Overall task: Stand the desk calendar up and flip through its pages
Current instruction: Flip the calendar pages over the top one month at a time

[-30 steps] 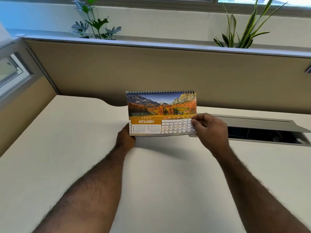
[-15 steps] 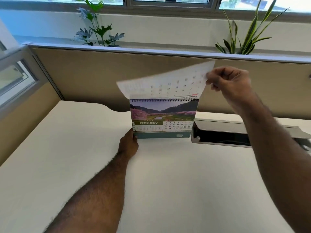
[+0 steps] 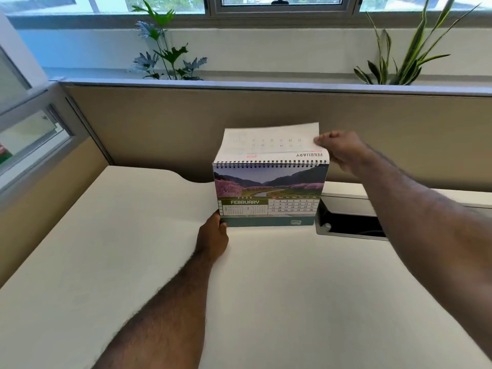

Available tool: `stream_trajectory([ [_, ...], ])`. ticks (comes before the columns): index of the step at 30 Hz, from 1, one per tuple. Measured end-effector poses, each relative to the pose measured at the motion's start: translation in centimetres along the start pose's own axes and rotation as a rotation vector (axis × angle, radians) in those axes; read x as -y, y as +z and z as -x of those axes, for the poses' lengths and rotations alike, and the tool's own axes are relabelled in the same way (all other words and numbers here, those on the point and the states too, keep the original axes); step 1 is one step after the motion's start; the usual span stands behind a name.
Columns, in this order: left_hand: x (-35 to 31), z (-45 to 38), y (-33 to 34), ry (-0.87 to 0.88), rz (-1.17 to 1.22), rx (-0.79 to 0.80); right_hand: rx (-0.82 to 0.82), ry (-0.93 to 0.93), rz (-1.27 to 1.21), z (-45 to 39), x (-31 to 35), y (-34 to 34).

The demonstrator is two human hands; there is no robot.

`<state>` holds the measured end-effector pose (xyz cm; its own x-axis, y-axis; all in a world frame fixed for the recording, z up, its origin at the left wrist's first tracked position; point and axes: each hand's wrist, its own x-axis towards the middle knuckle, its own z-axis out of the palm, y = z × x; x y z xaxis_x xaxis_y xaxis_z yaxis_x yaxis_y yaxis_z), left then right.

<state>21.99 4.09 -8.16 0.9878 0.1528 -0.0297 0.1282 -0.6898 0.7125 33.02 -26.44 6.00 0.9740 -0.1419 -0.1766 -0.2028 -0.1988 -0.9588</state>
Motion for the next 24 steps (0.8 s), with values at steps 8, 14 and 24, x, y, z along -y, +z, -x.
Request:
stream_trajectory([
  [8,0.1,-0.1,0.0,0.009,-0.019,0.006,0.079,0.272,0.159,0.0,-7.3,1.4],
  [14,0.1,-0.1,0.0,0.013,-0.022,0.007,0.09,0.307,0.126,1.3,-7.8,1.4],
  [24,-0.1,0.1,-0.1,-0.003,-0.022,0.013,-0.628,-0.276,0.239,6.3,-8.5,3.5],
])
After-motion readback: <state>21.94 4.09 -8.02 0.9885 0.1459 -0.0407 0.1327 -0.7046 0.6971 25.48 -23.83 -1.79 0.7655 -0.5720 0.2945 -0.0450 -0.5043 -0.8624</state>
